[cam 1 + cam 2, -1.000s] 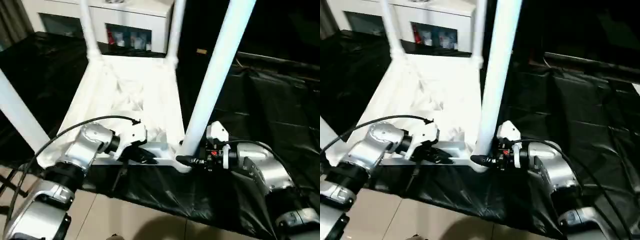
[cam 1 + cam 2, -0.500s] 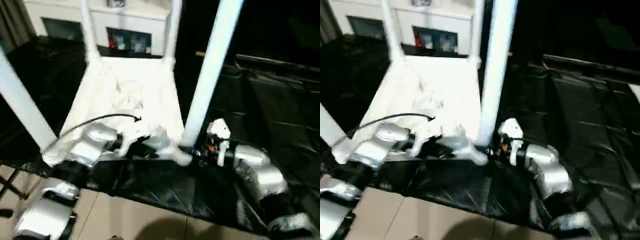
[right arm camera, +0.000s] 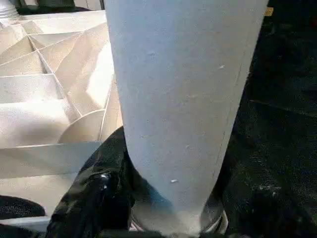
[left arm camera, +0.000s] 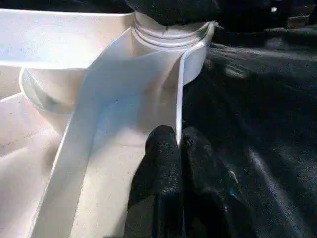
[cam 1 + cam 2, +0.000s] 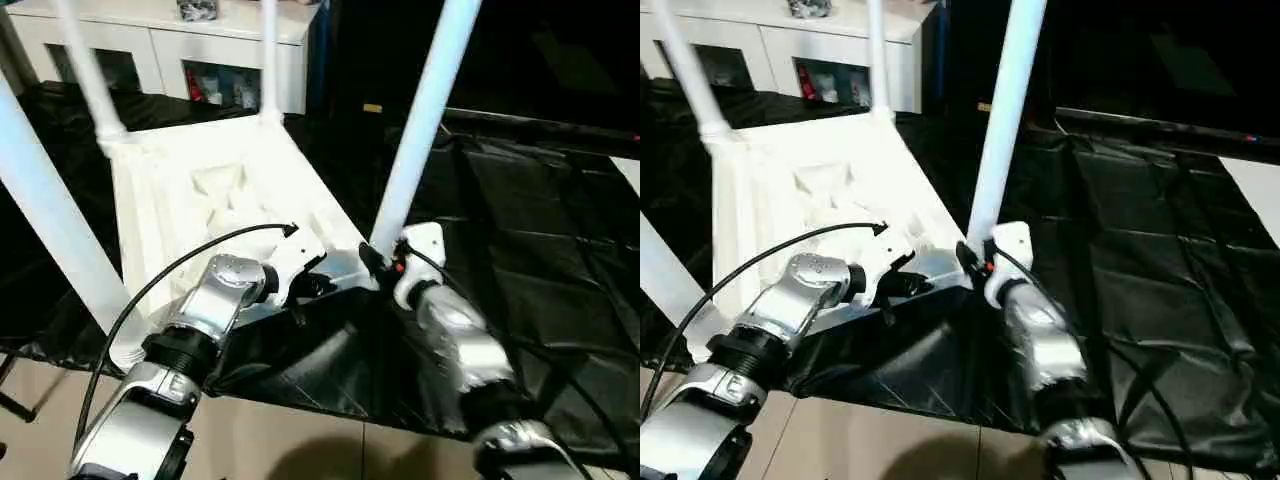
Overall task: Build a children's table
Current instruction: Rotate leg to tighten
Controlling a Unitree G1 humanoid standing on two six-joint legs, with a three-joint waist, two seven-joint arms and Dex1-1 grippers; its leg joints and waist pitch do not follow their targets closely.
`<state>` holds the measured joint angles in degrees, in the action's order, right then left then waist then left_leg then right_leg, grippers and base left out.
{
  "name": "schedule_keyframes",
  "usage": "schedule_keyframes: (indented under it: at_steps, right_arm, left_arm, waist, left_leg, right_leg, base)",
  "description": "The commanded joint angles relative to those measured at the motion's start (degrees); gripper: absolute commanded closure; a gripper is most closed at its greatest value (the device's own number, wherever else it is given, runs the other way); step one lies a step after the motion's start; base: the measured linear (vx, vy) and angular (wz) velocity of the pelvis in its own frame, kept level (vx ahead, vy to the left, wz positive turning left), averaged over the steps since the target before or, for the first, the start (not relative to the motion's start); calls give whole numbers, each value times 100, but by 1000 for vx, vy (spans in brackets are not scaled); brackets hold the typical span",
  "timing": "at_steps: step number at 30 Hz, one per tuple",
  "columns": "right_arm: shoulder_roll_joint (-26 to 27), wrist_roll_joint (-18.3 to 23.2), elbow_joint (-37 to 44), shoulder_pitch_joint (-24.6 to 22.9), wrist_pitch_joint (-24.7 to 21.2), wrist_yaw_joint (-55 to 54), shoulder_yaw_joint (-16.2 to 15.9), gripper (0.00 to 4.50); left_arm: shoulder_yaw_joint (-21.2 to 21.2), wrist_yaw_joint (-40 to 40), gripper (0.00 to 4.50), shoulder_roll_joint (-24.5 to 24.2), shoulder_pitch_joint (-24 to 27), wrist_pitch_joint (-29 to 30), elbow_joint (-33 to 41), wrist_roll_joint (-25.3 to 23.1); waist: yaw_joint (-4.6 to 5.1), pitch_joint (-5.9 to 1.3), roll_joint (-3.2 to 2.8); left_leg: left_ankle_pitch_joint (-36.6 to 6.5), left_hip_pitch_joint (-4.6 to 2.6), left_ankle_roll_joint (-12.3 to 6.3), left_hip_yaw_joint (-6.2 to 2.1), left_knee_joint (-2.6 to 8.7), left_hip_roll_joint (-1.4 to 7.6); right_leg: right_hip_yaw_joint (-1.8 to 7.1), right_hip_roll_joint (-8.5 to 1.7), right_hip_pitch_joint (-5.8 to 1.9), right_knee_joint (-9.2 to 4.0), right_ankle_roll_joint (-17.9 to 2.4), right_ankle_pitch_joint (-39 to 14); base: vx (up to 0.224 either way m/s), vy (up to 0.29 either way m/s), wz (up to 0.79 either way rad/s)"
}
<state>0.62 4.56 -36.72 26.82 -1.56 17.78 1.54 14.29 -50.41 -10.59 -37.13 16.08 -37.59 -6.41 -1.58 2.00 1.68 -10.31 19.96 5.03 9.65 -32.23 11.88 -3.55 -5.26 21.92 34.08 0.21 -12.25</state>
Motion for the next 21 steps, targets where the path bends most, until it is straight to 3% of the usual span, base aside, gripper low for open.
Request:
schedule_keyframes:
  at_steps: [1,4,10,13,14,15,18,21]
  right_arm:
    - [436,116,-210,-142,-190,666,-522,177]
    - [118,290,-62,-209,-196,1176,-416,156]
    - [-679,267,-130,-193,17,2219,-470,123]
    - [-1053,322,-55,-160,7,3019,-577,123]
    - [-1133,328,-32,-154,-2,3201,-611,123]
    - [-1362,344,42,-142,-24,3693,-733,123]
    - [-1622,355,63,-98,-32,4236,-851,123]
    - [-1787,372,63,-41,-25,4643,-925,123]
  left_arm:
    - [170,112,450,407,-91,-23,43,111]
    - [195,-181,450,238,-49,-116,99,112]
    - [259,-1012,450,-225,111,-492,353,281]
    - [320,-1489,450,-515,157,-705,473,331]
    - [329,-1581,450,-573,162,-759,490,337]
    - [334,-1875,450,-702,175,-848,564,416]
    - [350,-2179,450,-820,184,-876,661,479]
    - [411,-2443,450,-937,206,-924,742,528]
  waist:
    - [8,-199,-75]
    - [-1,-192,-72]
    - [-52,-246,-55]
    - [-98,-296,-44]
    - [-108,-337,-59]
    - [-129,-361,-40]
    - [-170,-382,-20]
    - [-247,-350,-24]
  left_leg:
    - [-2416,-11,124,-59,475,107]
    - [-2440,-21,44,-36,467,103]
    - [-1728,37,-168,4,421,113]
    - [-1087,24,-353,46,353,125]
    - [-614,57,-477,40,310,115]
    - [-231,60,-644,57,261,94]
    - [228,65,-1035,72,187,89]
    - [-26,49,-1023,89,194,136]
  right_leg:
    - [205,-250,-92,-557,-769,-2248]
    - [215,-244,-90,-559,-845,-2144]
    - [231,-262,-175,-472,-1112,-1411]
    - [235,-255,-210,-356,-1420,-427]
    - [219,-230,-264,-257,-1577,343]
    - [215,-212,-269,-185,-1705,1036]
    - [205,-204,-257,-91,-1917,1875]
    - [180,-222,-243,-120,-1936,1334]
  base:
    - [0,0,0]
    - [0,0,0]
    - [0,0,0]
    - [66,-20,5]
    - [72,-10,2]
    - [0,0,0]
    - [0,0,0]
    - [0,0,0]
